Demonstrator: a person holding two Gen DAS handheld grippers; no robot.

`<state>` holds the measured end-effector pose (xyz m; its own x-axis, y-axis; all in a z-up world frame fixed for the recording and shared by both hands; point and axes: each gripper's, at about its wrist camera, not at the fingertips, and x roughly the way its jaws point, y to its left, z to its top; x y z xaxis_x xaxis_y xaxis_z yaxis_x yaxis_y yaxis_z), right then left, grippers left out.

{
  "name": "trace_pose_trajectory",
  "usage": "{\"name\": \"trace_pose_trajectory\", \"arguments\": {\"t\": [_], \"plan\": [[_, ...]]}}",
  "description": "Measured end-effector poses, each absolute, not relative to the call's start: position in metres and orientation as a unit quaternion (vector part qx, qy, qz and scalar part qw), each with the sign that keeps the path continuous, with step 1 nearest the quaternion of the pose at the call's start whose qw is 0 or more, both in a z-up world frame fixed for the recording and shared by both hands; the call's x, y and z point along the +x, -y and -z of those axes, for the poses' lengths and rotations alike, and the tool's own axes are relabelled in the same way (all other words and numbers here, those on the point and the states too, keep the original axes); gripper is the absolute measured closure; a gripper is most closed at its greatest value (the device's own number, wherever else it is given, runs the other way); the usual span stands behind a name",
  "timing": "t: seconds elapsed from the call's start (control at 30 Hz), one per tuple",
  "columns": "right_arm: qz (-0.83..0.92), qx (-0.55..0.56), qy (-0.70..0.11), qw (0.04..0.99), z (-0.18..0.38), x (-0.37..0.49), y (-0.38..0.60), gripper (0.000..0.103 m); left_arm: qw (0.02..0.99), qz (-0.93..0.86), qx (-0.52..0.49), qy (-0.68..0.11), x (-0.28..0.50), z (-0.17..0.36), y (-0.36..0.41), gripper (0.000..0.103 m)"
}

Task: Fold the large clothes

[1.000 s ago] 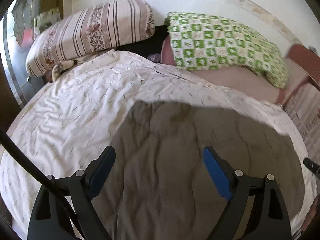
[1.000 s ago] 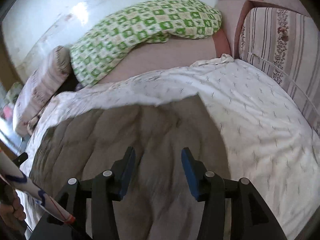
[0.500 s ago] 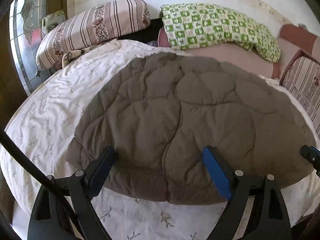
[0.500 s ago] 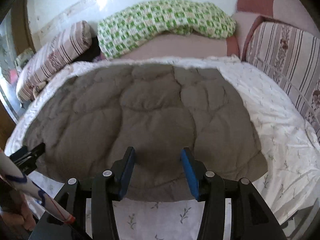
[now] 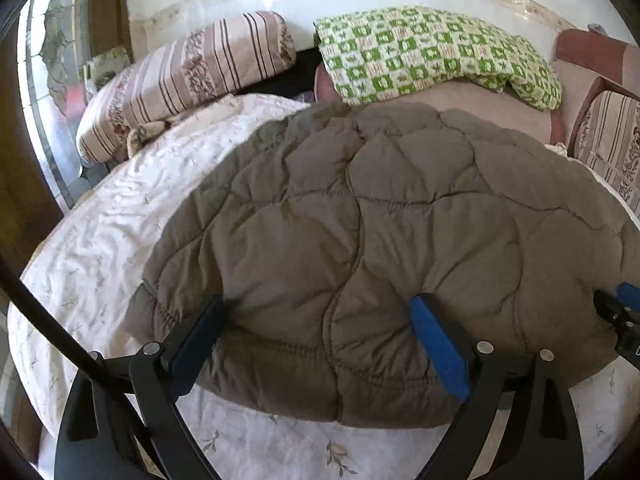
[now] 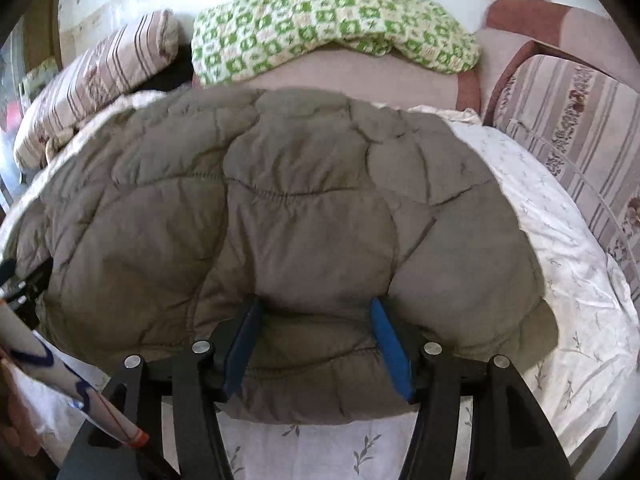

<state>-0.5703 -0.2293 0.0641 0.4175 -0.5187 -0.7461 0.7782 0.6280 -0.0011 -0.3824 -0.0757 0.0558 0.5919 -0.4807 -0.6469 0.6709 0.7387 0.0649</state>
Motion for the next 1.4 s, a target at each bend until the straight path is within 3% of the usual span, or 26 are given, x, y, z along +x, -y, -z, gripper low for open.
{"name": "trace_pose_trajectory", "arguments": {"t": [0.27,0.47,0.93,1.13,1.4], "plan": [[0.451,0.188,-0.31,0.815,-0.093,-0.61,0.235,0.037,0.888,0.324,0.146,-0.292,-0.391,-0.069,0.063,0.009],[0.466,0.241,-0.332,0.784,-0.076,-0.625,0.259,0.036,0.885,0.324,0.148,-0.299,-0.389,-0.065,0.067,0.009],[0.46,0.162,-0.31,0.816,-0.092,-0.607,0.223,0.032,0.896,0.306,0.147,-0.285,-0.389,-0.067,0.062,0.009],[0.429,0.153,-0.362,0.814,-0.069,-0.591,0.217,0.027,0.876,0.308,0.127,-0.35,-0.367,-0.052,0.055,0.009],[0.426,0.178,-0.304,0.833,-0.099,-0.631,0.181,0.027,0.869,0.327,0.113,-0.354,-0.389,-0.064,0.024,0.009]]}}
